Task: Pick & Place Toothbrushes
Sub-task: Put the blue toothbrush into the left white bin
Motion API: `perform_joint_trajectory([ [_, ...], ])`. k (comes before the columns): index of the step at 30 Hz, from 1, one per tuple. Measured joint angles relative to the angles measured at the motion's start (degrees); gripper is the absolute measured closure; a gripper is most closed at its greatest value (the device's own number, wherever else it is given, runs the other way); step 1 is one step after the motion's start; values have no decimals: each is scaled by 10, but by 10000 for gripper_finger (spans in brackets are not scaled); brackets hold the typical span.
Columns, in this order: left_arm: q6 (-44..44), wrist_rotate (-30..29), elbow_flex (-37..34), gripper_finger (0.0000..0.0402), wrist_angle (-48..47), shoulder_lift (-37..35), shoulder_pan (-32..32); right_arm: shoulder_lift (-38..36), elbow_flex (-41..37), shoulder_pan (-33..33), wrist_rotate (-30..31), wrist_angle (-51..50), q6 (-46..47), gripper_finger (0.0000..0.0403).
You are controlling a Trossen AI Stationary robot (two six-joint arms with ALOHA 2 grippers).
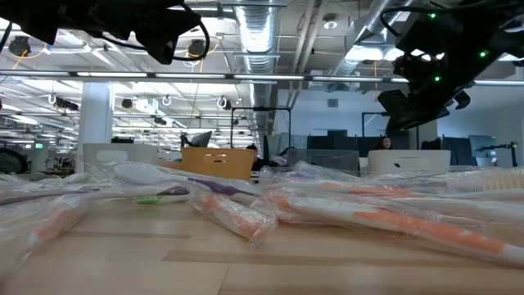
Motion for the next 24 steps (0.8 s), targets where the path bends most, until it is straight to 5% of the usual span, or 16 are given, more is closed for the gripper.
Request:
perform_joint_trajectory([
  [6, 0, 0, 0, 243, 0, 0, 0, 0, 1, 0, 2, -1, -44, 143],
  [15, 0, 0, 0, 243, -3, 0, 0, 0, 83, 14, -30, -8, -158, 138],
  [20, 0, 1, 0, 243, -17, 0, 2, -4, 178, 42, -127, -63, -226, 138],
  [24, 0, 1, 0, 243, -24, 0, 2, -4, 245, 72, -274, -108, -219, 138],
])
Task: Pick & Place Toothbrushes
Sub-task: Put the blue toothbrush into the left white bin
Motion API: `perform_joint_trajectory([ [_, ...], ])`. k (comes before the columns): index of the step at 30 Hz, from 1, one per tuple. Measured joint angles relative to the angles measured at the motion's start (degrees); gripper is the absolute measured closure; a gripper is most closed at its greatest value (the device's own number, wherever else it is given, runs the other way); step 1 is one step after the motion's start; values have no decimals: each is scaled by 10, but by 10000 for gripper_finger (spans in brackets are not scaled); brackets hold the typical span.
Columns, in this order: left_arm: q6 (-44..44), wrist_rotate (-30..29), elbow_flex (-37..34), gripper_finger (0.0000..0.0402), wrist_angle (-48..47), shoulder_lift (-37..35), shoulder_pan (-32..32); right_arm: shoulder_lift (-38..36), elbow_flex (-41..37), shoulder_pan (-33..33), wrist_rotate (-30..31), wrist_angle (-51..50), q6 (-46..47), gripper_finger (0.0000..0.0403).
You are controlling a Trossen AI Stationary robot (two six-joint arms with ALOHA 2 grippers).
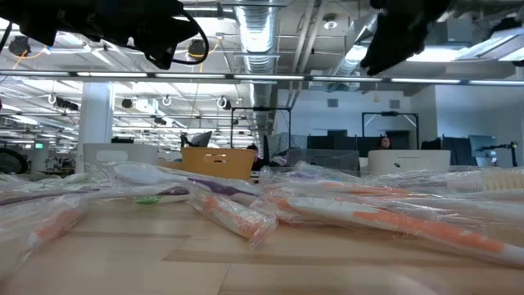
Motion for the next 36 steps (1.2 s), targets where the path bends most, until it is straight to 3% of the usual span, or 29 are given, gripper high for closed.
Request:
perform_joint_trajectory([
  [4, 0, 2, 0, 243, -1, 0, 0, 0, 11, 40, -151, -2, 52, 138],
  [7, -3, 2, 0, 243, -1, 0, 0, 6, 11, 80, -200, -31, 98, 138],
  [15, -4, 2, 0, 243, -1, 0, 0, 56, 11, 172, -199, -144, 293, 138],
  [24, -3, -1, 0, 243, -1, 0, 0, 151, 11, 207, -188, -248, 482, 138],
  [36, -2, -1, 0, 243, -1, 0, 0, 253, 11, 184, -200, -241, 506, 138],
])
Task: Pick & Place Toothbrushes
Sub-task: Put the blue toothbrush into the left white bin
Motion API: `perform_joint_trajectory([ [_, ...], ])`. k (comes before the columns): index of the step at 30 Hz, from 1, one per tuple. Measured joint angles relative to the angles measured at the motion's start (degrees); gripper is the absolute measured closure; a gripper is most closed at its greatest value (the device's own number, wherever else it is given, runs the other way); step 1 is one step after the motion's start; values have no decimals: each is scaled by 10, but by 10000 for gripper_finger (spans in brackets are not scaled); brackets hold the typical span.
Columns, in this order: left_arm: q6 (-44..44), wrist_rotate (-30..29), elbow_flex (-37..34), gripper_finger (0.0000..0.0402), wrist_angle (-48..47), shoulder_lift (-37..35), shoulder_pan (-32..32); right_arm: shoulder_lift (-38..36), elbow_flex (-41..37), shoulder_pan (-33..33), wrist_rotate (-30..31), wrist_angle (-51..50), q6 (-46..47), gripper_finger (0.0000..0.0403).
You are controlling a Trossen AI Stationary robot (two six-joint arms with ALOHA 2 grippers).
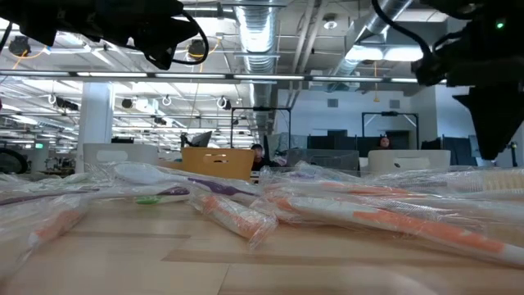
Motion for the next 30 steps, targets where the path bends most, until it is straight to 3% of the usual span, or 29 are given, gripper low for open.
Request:
perform_joint_trajectory([
  [30, 0, 3, 0, 243, 0, 0, 0, 13, 0, -2, 26, 47, 16, 138],
])
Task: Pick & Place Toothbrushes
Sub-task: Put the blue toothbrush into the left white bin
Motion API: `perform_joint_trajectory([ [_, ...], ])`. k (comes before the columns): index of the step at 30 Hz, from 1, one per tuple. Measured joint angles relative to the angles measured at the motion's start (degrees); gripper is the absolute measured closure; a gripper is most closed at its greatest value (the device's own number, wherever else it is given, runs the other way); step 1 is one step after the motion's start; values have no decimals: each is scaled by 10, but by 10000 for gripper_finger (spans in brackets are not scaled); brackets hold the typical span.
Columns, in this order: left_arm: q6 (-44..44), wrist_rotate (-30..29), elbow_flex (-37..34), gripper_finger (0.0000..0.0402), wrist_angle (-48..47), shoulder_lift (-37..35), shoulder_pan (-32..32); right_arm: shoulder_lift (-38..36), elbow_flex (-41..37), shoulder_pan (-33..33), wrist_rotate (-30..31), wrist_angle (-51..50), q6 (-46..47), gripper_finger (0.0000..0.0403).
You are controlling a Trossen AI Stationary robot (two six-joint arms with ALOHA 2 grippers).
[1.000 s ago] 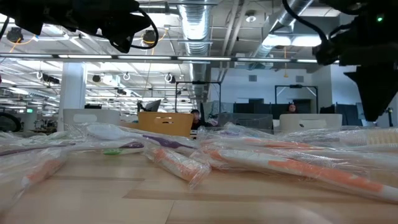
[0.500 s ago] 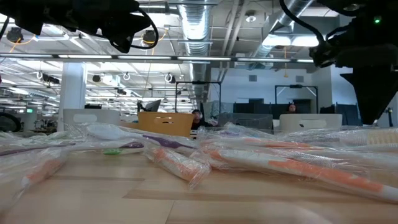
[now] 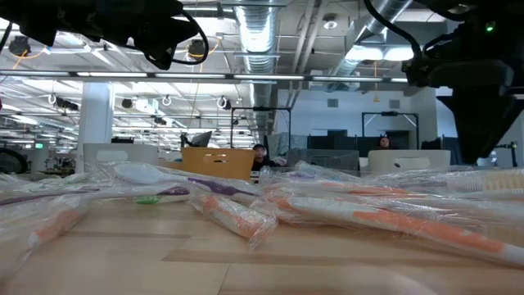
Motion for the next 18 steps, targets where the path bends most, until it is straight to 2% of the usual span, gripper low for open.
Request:
perform_joint_trajectory([
  [6, 0, 0, 0, 243, 0, 0, 0, 2, 0, 0, 7, 13, 2, 138],
  [18, 0, -3, 0, 243, -1, 0, 0, 70, 0, -2, 10, 13, -18, 138],
])
